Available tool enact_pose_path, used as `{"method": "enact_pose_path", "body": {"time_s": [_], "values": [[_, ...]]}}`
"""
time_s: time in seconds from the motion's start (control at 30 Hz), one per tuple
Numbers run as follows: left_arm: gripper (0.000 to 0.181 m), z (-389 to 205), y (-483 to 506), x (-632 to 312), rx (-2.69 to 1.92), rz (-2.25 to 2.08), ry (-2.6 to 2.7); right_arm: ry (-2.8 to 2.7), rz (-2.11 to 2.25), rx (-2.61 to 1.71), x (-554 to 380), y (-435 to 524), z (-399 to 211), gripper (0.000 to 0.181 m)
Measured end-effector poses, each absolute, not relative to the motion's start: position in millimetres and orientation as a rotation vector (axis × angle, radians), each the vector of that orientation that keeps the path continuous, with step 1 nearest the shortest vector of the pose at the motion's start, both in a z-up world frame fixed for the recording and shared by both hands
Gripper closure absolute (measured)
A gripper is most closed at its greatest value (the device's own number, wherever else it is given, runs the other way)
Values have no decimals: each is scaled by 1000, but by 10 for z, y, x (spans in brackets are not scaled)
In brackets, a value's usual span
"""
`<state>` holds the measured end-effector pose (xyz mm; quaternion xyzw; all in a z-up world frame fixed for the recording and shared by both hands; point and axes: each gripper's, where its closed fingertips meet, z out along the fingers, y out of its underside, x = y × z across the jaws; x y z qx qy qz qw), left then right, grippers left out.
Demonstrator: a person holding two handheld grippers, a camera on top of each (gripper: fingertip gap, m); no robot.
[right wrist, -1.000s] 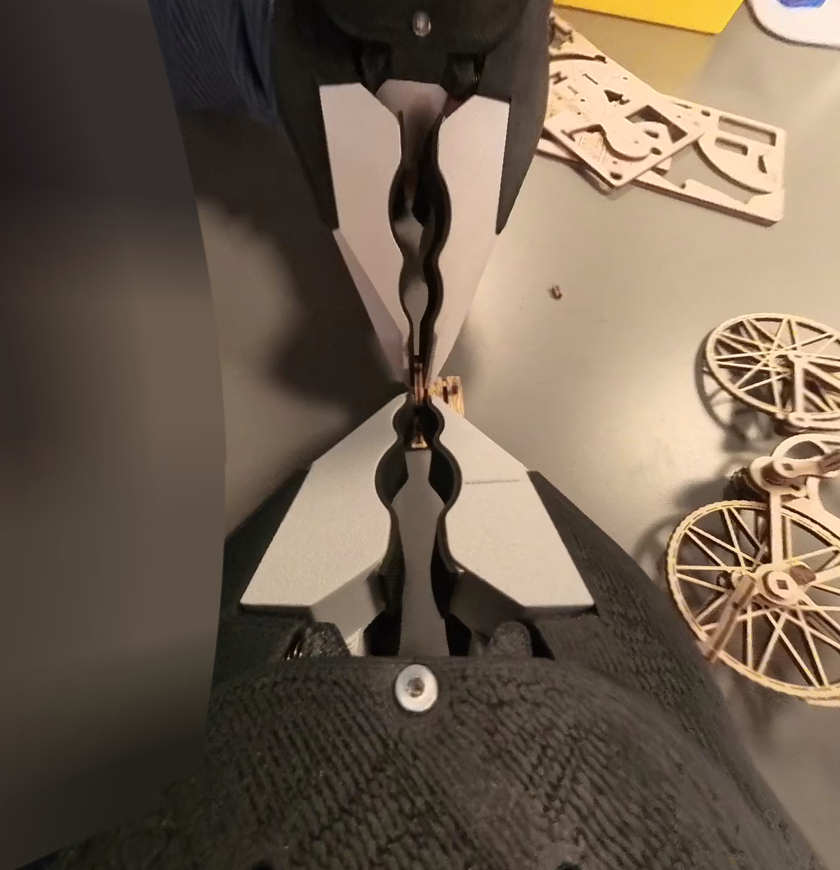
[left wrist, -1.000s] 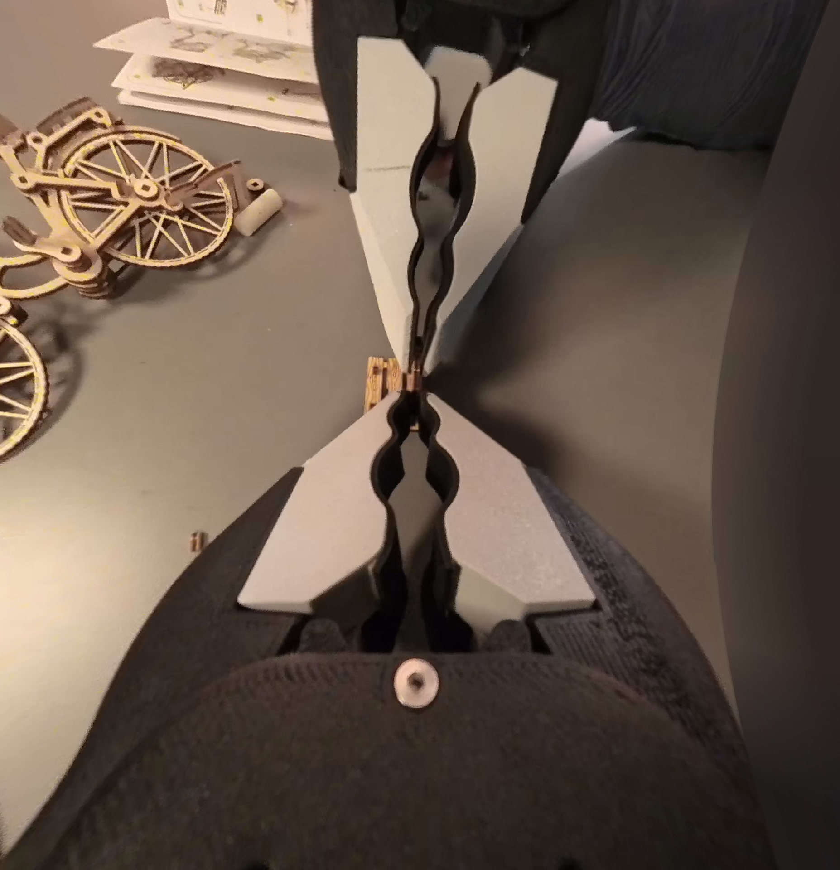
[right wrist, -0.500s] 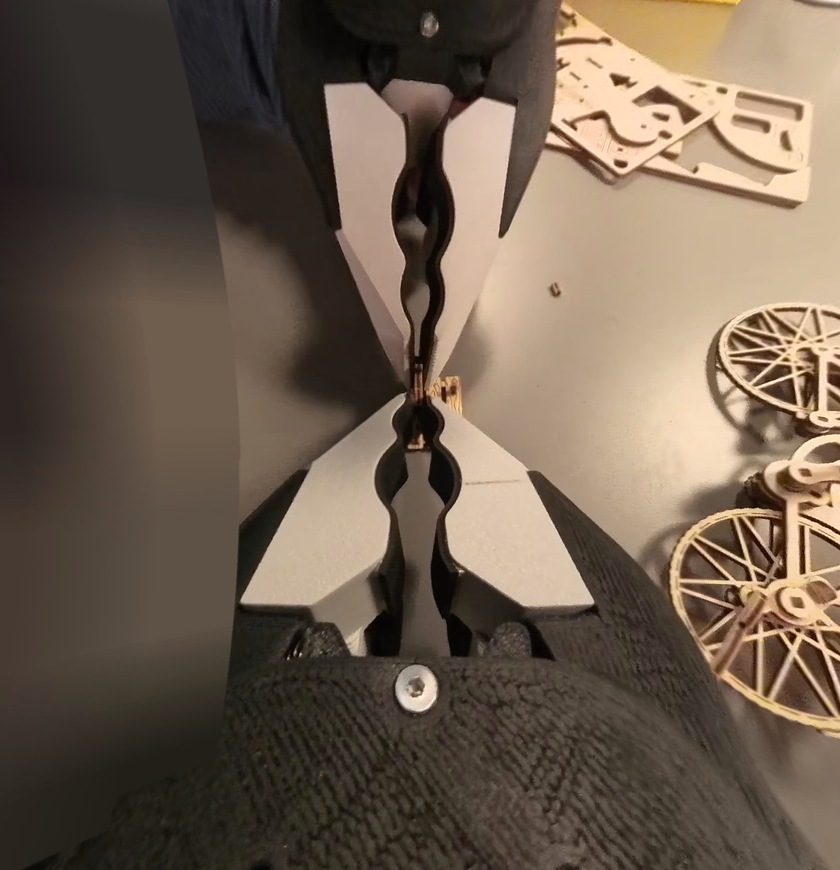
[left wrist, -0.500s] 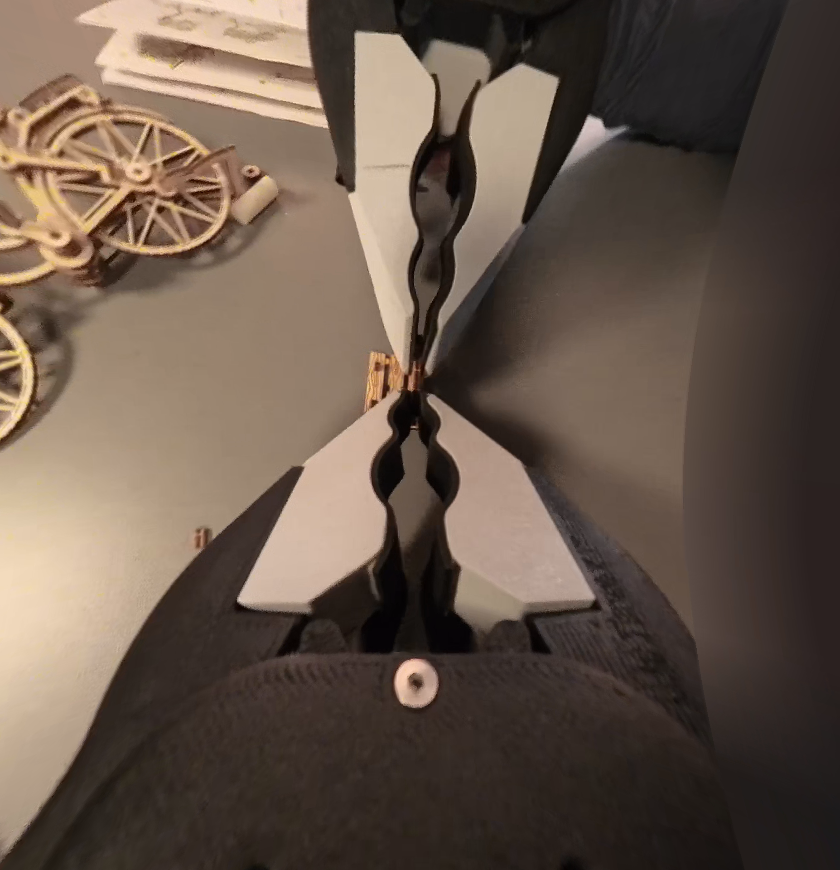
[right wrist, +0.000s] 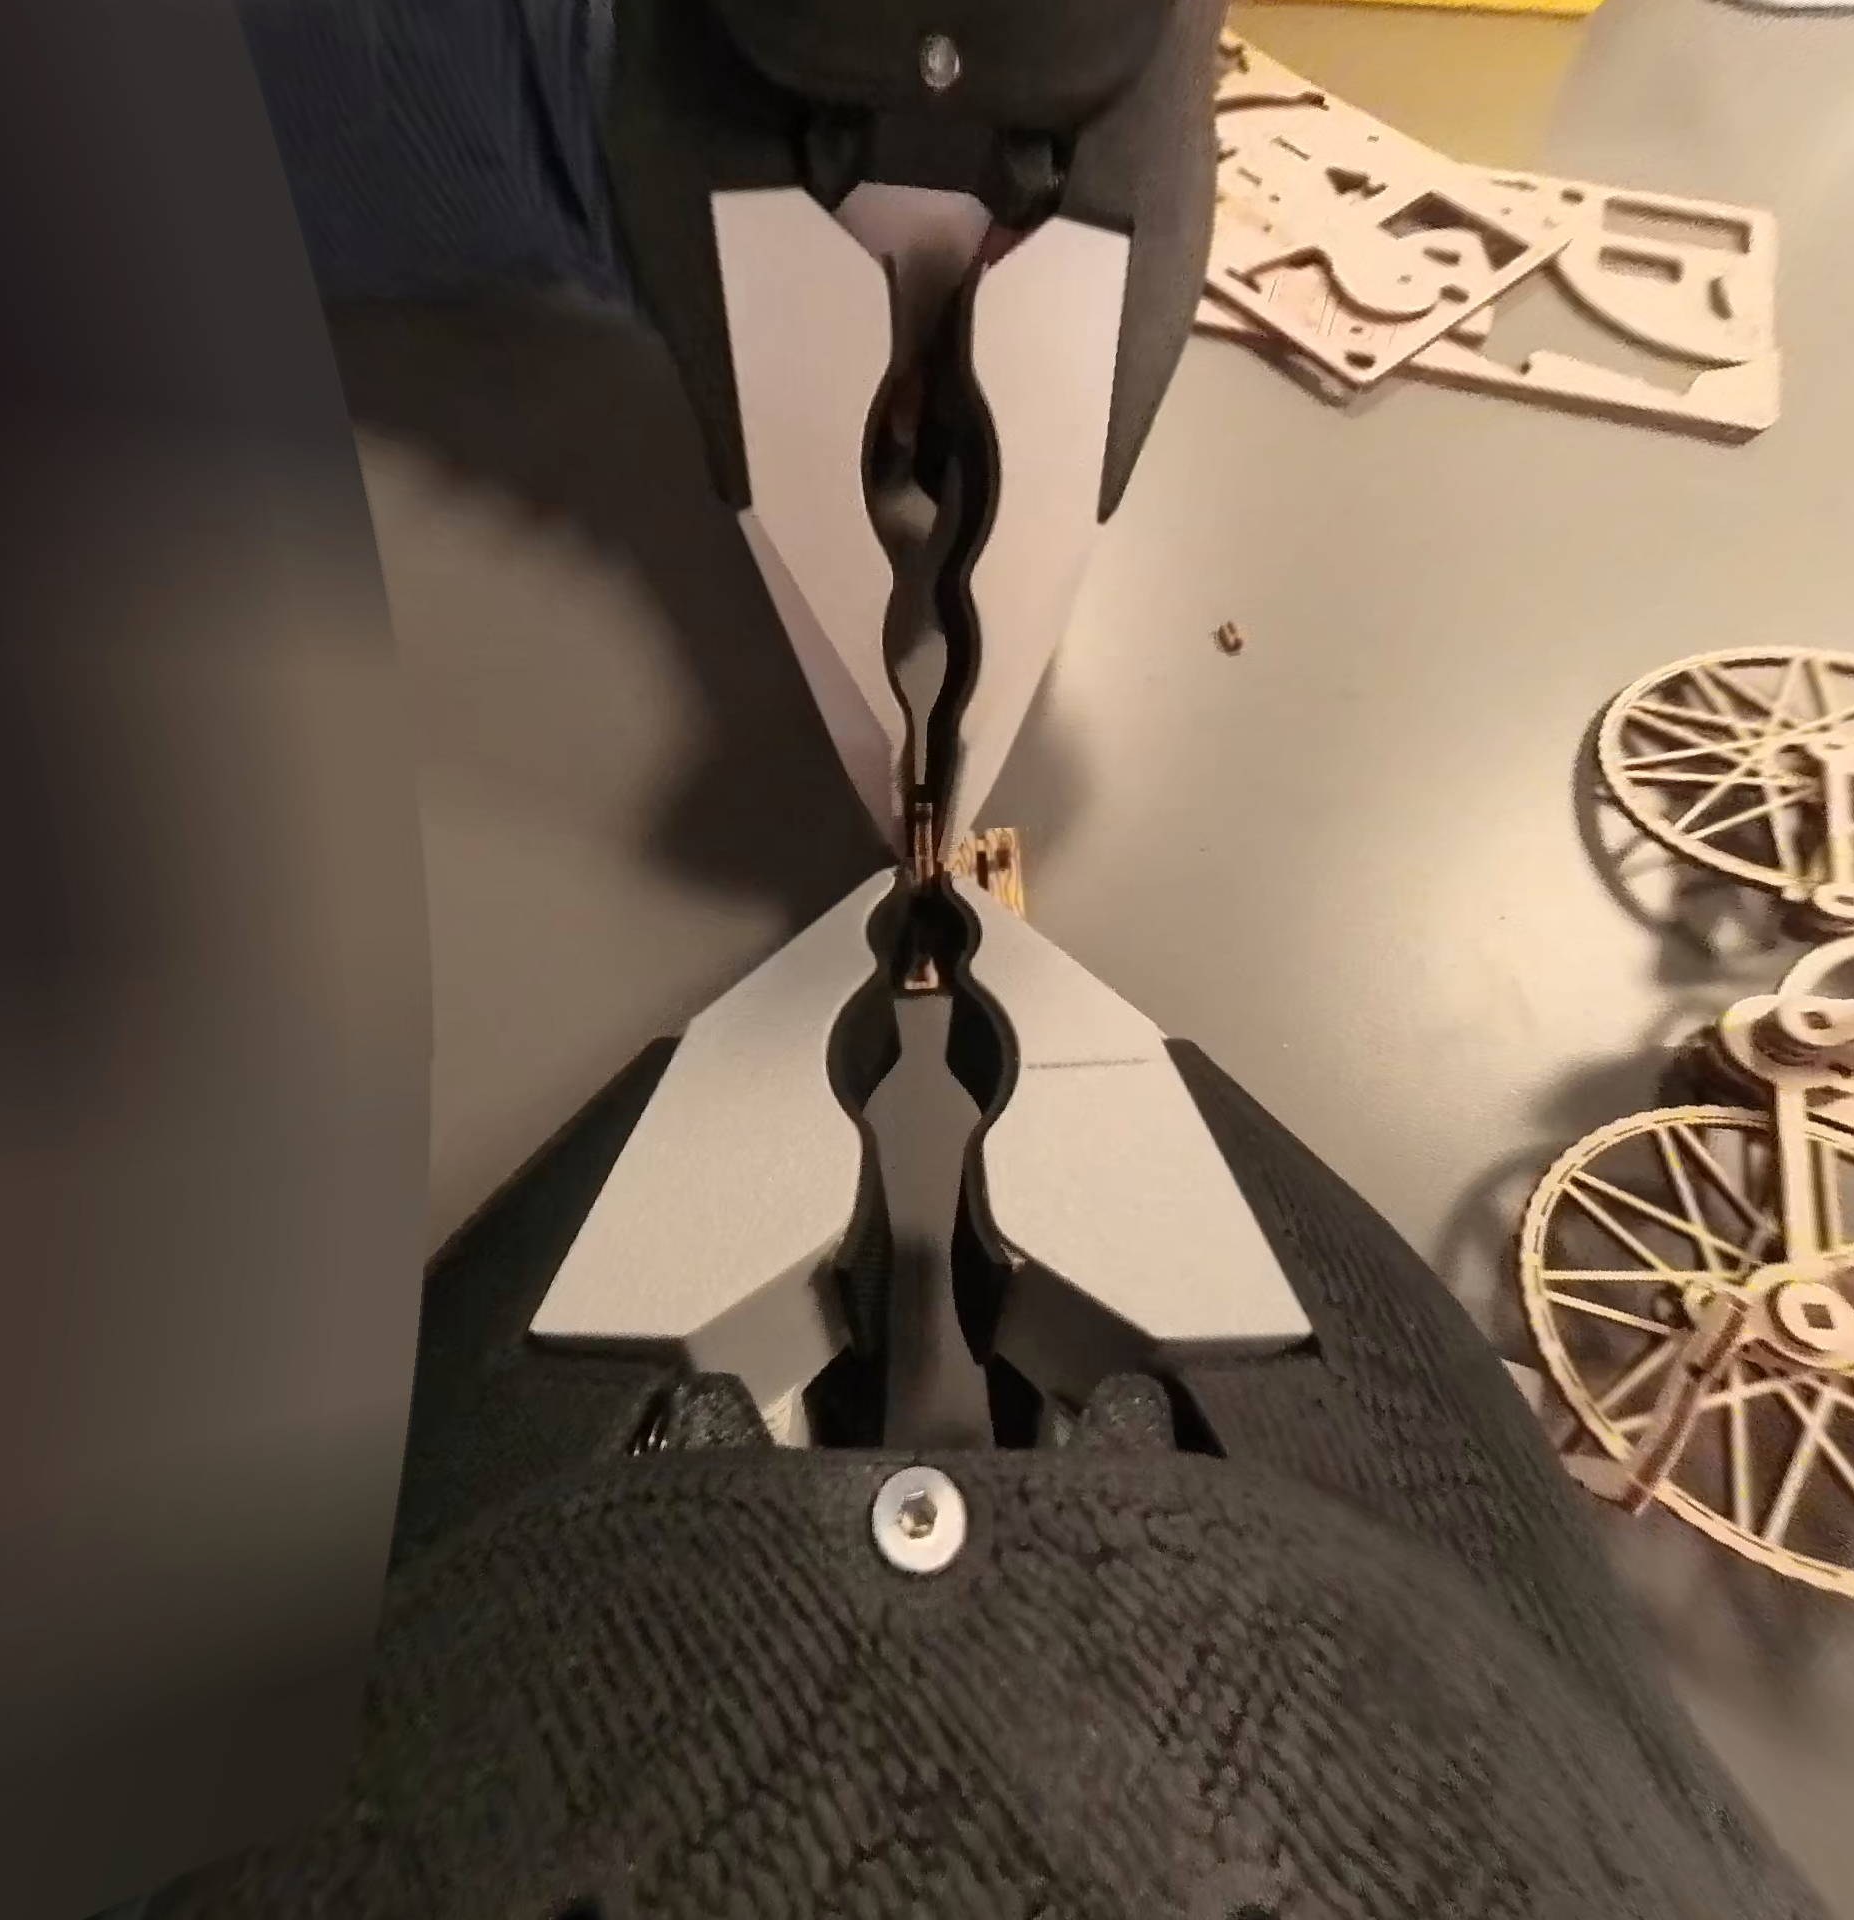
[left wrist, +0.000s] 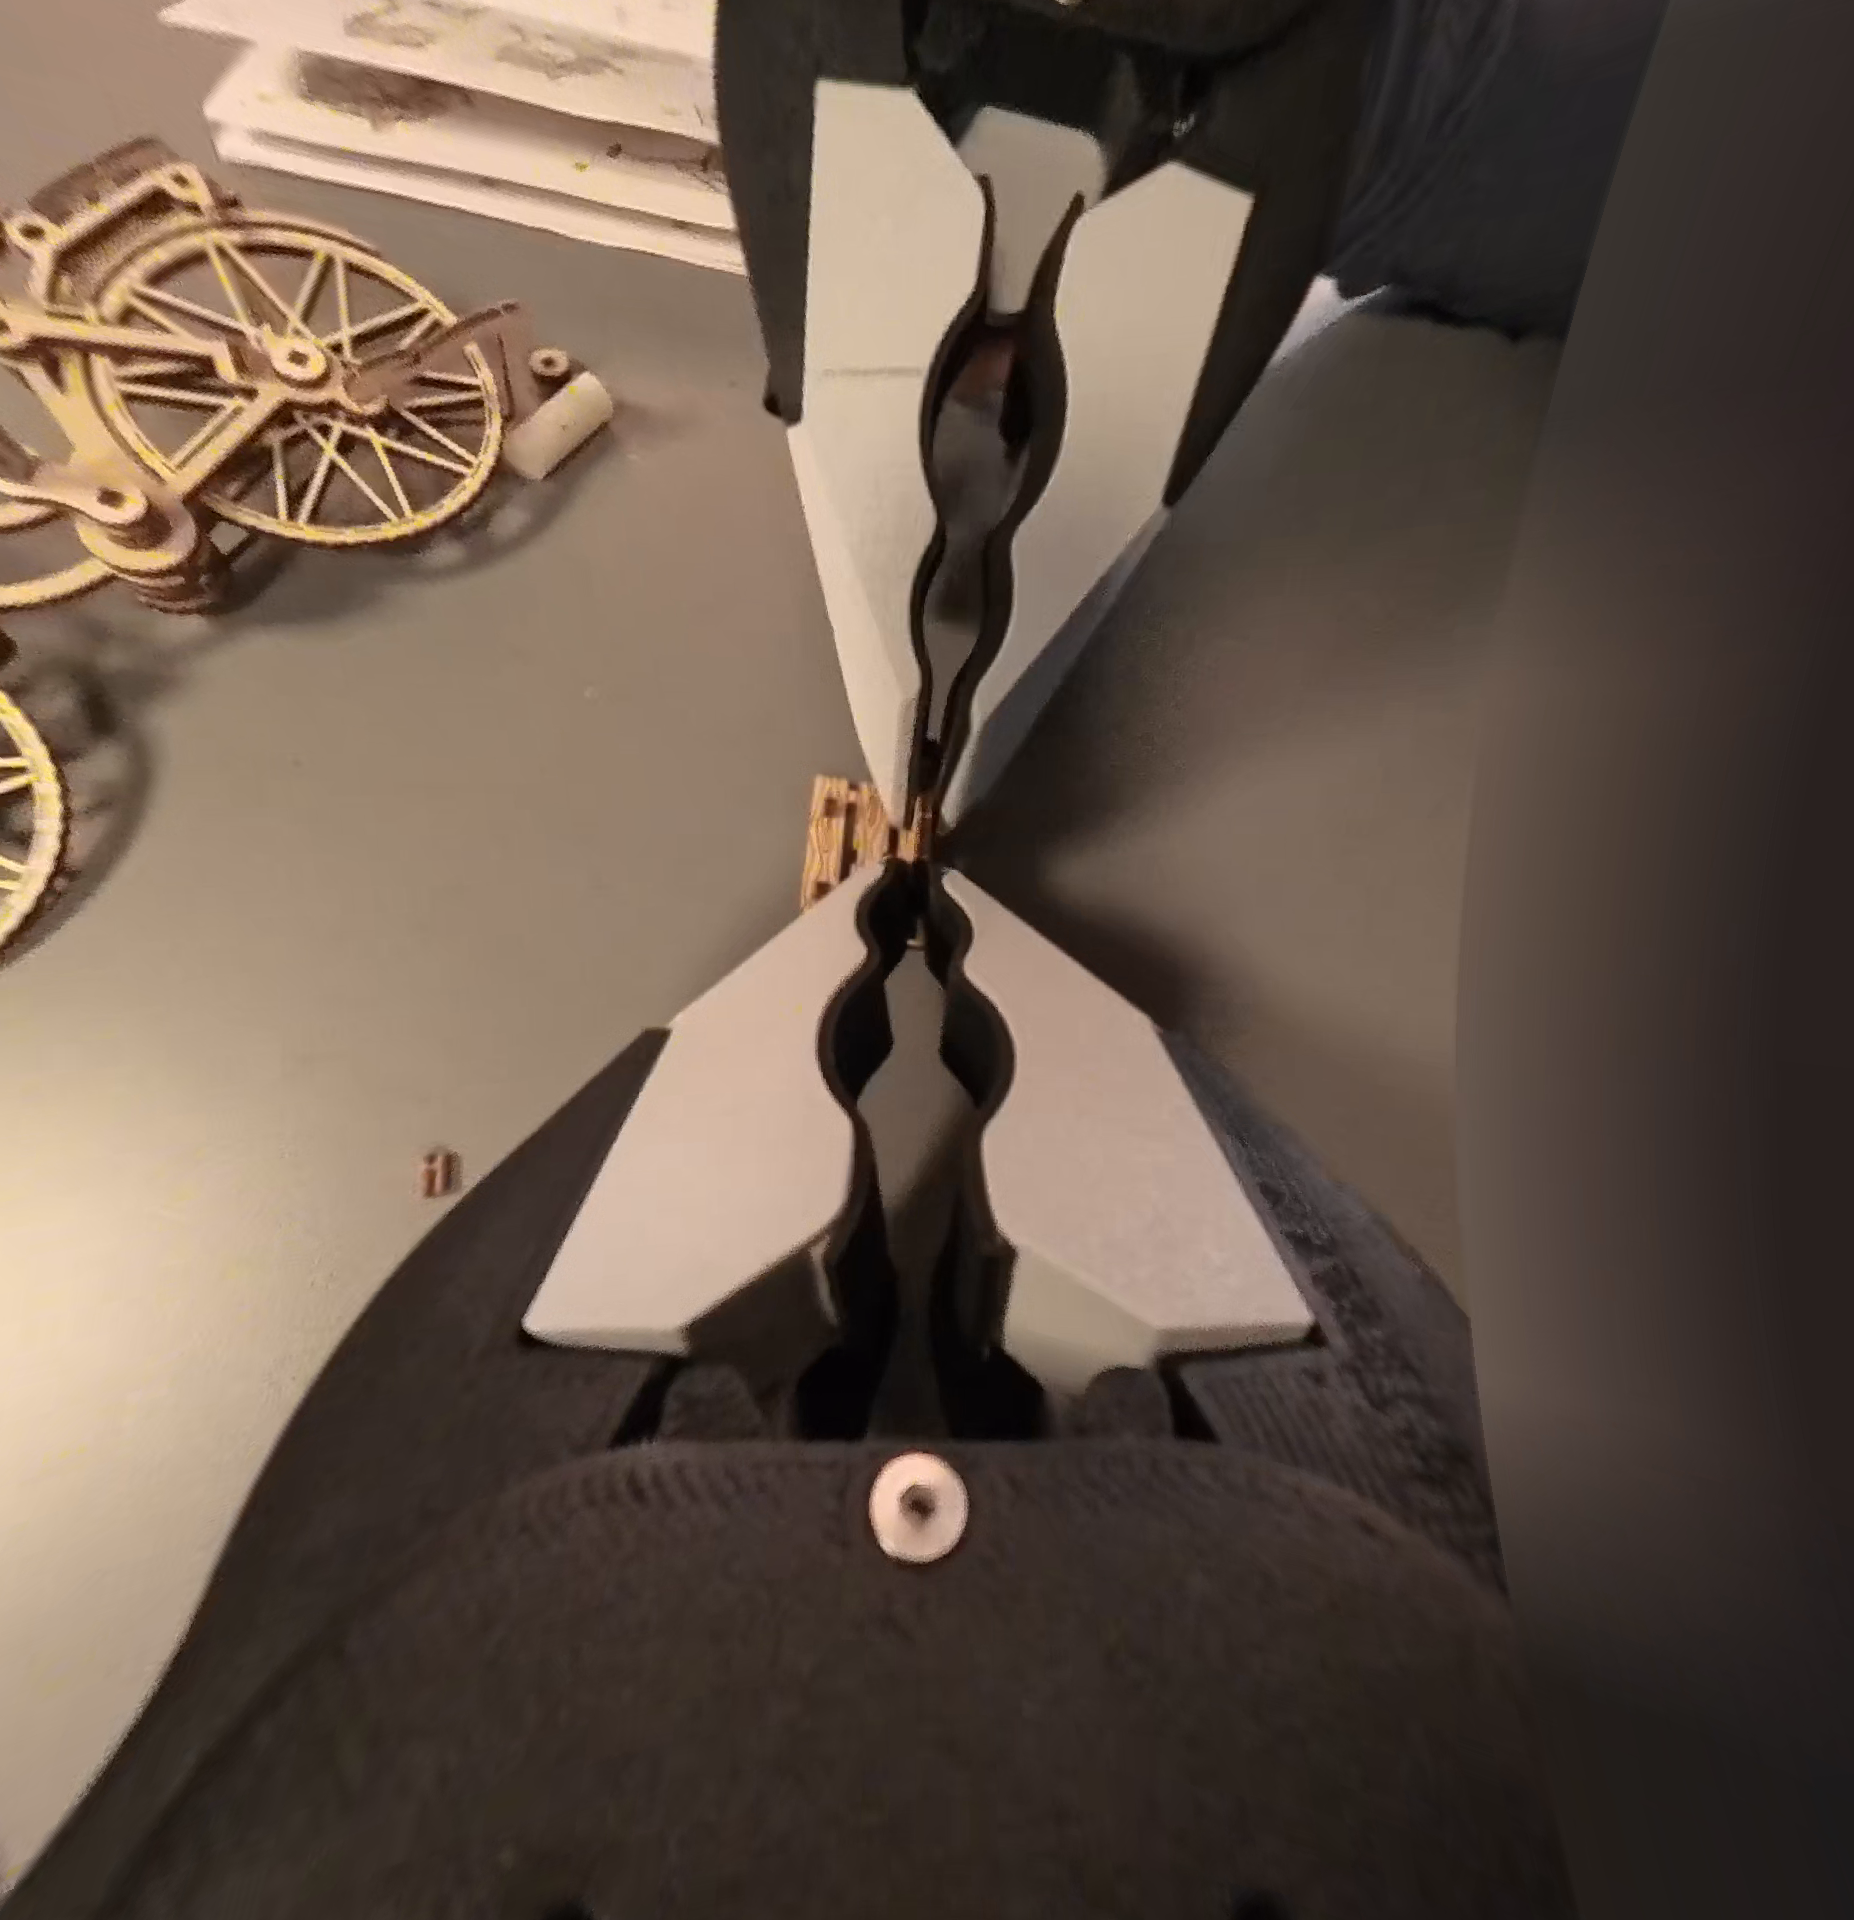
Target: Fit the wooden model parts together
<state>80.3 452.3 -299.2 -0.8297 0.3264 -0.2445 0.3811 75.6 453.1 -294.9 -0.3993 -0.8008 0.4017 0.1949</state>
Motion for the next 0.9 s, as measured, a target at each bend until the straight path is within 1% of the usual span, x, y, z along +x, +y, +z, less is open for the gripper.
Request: {"method": "enact_pose_path", "body": {"time_s": [0.03, 0.2, 0.3, 0.4, 0.47, 0.53, 0.63, 0.8, 0.9], "values": [[179, -2992, 4526, 800, -2122, -649, 833, -2253, 1163, -1137, 751, 4535, -2949, 179], [179, -2997, 4481, 835, -2100, -557, 862, -2251, 1134, -1096, 791, 4493, -2950, 179], [179, -2995, 4554, 761, -2136, -647, 815, -2253, 1128, -1128, 718, 4561, -2953, 180], [179, -3001, 4477, 829, -2087, -537, 894, -2243, 1059, -1055, 786, 4490, -2957, 179], [179, -2996, 4533, 775, -2139, -604, 828, -2264, 1109, -1111, 733, 4539, -2959, 180], [179, -3003, 4500, 800, -2081, -479, 882, -2222, 1031, -1060, 759, 4512, -2963, 180], [179, -3000, 4515, 791, -2109, -588, 877, -2248, 1120, -1111, 743, 4524, -2960, 179], [178, -3003, 4467, 847, -2096, -511, 868, -2224, 1134, -1104, 805, 4478, -2962, 179], [179, -2999, 4531, 769, -2116, -585, 846, -2248, 1121, -1112, 728, 4535, -2962, 178]]}}
